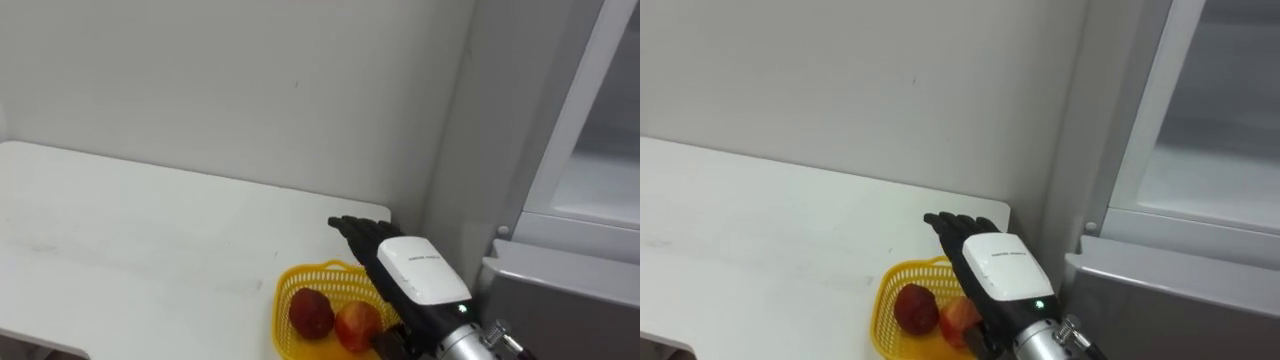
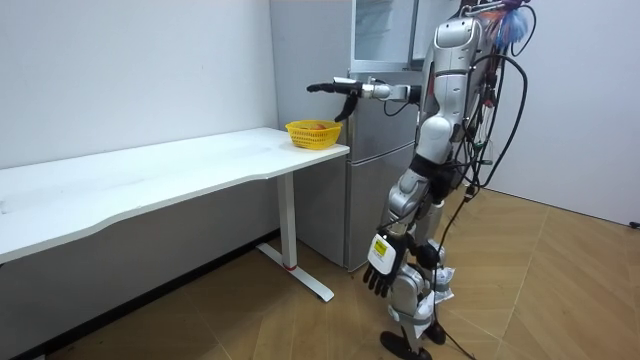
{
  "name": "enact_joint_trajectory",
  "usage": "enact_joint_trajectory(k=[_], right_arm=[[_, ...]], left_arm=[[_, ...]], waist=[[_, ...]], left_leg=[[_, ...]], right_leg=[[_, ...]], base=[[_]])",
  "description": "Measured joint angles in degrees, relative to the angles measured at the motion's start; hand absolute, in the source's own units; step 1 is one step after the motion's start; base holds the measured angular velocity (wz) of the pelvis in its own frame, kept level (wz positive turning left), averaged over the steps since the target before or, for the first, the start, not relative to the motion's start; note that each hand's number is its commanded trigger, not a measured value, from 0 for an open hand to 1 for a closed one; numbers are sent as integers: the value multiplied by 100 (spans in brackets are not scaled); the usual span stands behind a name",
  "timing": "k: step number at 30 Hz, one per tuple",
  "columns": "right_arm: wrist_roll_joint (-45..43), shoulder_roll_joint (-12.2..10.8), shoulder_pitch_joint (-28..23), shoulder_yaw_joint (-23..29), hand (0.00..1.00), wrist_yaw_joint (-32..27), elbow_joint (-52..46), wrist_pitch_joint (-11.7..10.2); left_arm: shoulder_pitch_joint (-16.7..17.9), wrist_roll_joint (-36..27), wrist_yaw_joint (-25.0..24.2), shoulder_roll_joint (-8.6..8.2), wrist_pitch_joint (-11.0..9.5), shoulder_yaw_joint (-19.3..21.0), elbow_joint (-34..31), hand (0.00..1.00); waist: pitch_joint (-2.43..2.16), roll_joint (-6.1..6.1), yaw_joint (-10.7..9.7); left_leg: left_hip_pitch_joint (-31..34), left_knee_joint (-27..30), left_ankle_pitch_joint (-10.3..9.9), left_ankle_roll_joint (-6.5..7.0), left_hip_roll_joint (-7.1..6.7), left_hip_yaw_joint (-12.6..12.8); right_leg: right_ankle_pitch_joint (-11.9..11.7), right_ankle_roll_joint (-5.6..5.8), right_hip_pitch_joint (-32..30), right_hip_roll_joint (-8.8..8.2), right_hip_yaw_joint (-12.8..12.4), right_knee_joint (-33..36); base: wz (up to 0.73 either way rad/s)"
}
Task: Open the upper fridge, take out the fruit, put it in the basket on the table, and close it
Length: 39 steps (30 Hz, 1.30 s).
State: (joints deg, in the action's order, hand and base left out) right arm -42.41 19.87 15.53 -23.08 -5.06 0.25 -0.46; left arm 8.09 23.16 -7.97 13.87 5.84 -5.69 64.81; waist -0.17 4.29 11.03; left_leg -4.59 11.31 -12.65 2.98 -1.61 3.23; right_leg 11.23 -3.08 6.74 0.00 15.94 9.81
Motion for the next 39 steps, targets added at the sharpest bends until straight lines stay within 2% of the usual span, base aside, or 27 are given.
enact_joint_trajectory(k=[6, 10, 12, 18, 23, 27, 30, 33, 37, 39], right_arm=[[593, -5, 0, 18, 0, -35, -199, -93], [599, -34, -116, 17, 0, -25, -732, -94], [603, -47, -212, 15, 0, 12, -1029, -142], [630, -155, -442, 14, 0, 209, -1504, -216], [627, -131, -792, 19, 0, 274, -1860, -291], [610, -133, -1444, 268, 0, 325, -2196, -497], [609, -116, -1739, 440, 0, 387, -2210, -501], [666, 16, -1898, 585, 0, 505, -2258, -511], [803, 158, -1998, 889, 0, 699, -2514, -834], [931, 200, -2104, 1028, 0, 756, -2673, -877]], left_arm=[[-1, -15, -6, 3, -31, 1, -6, 0], [1, 2, -24, 3, -92, -2, -4, 0], [-7, 0, -26, 3, -96, -10, -3, 0], [-2, -6, -18, -45, -115, -34, -3, 0], [-100, -41, 2, -42, -175, -147, 142, 0], [-134, -41, -18, -45, -241, -114, 305, 0], [-142, -39, -18, -42, -244, -118, 385, 0], [-134, -113, -19, -42, -263, -146, 391, 0], [-169, -106, -19, -39, -385, -124, 513, 0], [-176, -108, -16, -34, -439, -124, 547, 0]], waist=[[6, -9, -71], [49, -72, -156], [56, -94, -193], [38, -134, -298], [8, -181, -462], [-18, -196, -524], [-22, -206, -635], [-28, -226, -740], [-34, -212, -965], [-30, -181, -1037]], left_leg=[[-17, 18, 0, 1, -1, 13], [3, 2, -7, 6, 7, 29], [5, 1, -10, 8, 10, 34], [38, 10, -13, 13, 29, 136], [144, 33, -16, 21, 30, 164], [96, 1, -16, 21, 44, 266], [92, -4, -17, 21, 51, 292], [82, -37, -17, 22, 86, 438], [84, -47, -16, 23, 89, 472], [76, -44, -15, 24, 89, 476]], right_leg=[[-2, 3, 13, -1, -22, 5], [-2, 3, 8, -1, -15, 13], [-2, 3, 7, 0, -15, 13], [-2, 3, -93, 1, -98, 96], [-11, 0, -204, 2, -136, 109], [-14, -2, -188, 15, -203, 94], [-20, -1, -203, 20, -255, 96], [-63, -9, -259, 57, -403, 103], [-90, -7, -284, 67, -465, 102], [-91, -7, -274, 66, -464, 106]], base=[[0], [0], [0], [-7], [-4], [-8], [-10], [-23], [-8], [0]])
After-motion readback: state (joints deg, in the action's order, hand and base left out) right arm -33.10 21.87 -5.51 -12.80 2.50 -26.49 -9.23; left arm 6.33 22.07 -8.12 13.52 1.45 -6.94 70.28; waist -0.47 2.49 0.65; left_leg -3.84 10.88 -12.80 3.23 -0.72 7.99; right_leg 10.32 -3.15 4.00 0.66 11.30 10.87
